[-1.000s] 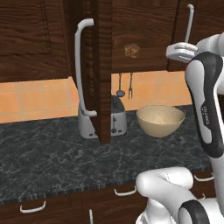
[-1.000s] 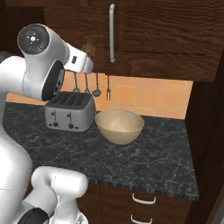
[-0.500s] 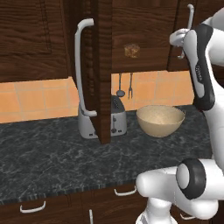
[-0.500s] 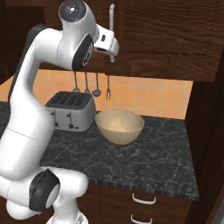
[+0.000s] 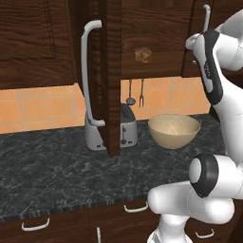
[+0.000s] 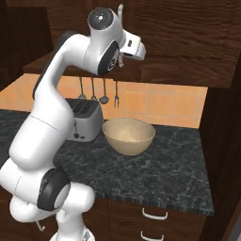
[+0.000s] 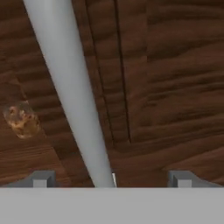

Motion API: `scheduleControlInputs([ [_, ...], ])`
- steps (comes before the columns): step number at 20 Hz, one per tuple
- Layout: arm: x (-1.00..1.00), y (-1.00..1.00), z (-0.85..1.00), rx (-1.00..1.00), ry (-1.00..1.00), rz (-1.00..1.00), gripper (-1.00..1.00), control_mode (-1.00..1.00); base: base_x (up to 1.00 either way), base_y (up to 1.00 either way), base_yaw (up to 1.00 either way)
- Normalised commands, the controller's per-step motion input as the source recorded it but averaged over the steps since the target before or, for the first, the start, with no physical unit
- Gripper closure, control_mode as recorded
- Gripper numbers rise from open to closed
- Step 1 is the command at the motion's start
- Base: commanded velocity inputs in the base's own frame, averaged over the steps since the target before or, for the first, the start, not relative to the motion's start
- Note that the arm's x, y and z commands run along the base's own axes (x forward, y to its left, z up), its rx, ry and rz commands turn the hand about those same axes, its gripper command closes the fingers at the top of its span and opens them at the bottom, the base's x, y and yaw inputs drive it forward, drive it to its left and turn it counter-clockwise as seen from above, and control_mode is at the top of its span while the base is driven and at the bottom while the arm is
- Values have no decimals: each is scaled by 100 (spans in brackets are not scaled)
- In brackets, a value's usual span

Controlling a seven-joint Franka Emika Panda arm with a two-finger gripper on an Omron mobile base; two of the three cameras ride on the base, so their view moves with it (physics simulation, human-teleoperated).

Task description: Open the cabinet, pick up the bread from the cabinet and place it in the basket. Then move the basket to the dining counter.

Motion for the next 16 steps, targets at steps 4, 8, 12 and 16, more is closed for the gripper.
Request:
scheduleControlInputs([
  [4, 59, -24, 0, 0, 0, -10, -100, -100, 0, 0, 0],
  [8, 62, 0, 9, 2, 0, -4, -100, -100, 0, 0, 0],
  [12, 19, 4, 0, 9, -4, 0, -100, -100, 0, 0, 0],
  [16, 59, 21, 0, 13, -10, 0, 100, -100, 0, 0, 0],
])
